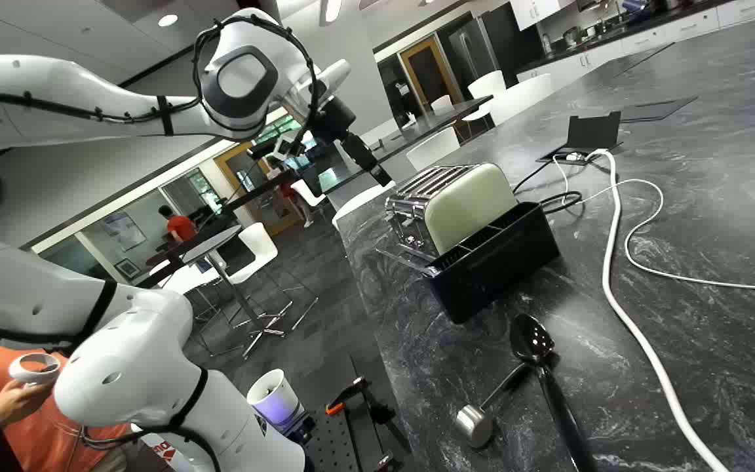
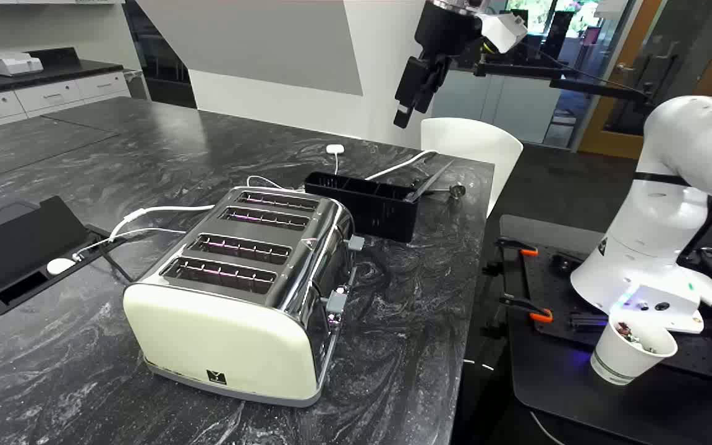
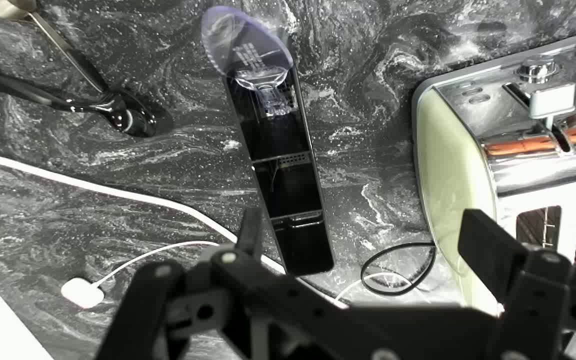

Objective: Move clear object from the black utensil holder and place it on the table

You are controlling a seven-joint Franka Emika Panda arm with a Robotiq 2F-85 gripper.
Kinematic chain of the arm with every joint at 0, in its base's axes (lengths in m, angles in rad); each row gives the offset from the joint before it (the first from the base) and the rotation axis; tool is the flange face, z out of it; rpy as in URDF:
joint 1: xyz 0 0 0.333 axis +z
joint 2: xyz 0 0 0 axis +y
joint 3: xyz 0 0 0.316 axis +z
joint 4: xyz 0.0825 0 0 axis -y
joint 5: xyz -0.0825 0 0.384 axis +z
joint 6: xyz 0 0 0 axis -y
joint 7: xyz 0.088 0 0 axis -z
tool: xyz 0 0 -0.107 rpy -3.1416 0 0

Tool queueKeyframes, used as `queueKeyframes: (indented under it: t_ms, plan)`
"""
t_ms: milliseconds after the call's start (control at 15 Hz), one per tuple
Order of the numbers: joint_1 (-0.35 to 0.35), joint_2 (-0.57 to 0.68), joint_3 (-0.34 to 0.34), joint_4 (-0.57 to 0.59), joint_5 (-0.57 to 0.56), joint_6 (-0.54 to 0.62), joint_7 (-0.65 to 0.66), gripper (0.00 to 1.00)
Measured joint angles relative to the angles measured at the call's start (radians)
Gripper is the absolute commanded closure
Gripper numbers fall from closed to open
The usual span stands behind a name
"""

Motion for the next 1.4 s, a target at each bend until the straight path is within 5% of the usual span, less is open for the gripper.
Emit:
queueKeyframes:
  t_ms: [1000, 1400]
  plan:
    - [-0.020, 0.035, -0.032, -0.002, -0.013, -0.038, 0.011, 0.00]
    - [-0.097, 0.064, -0.062, -0.025, -0.015, -0.038, 0.202, 0.00]
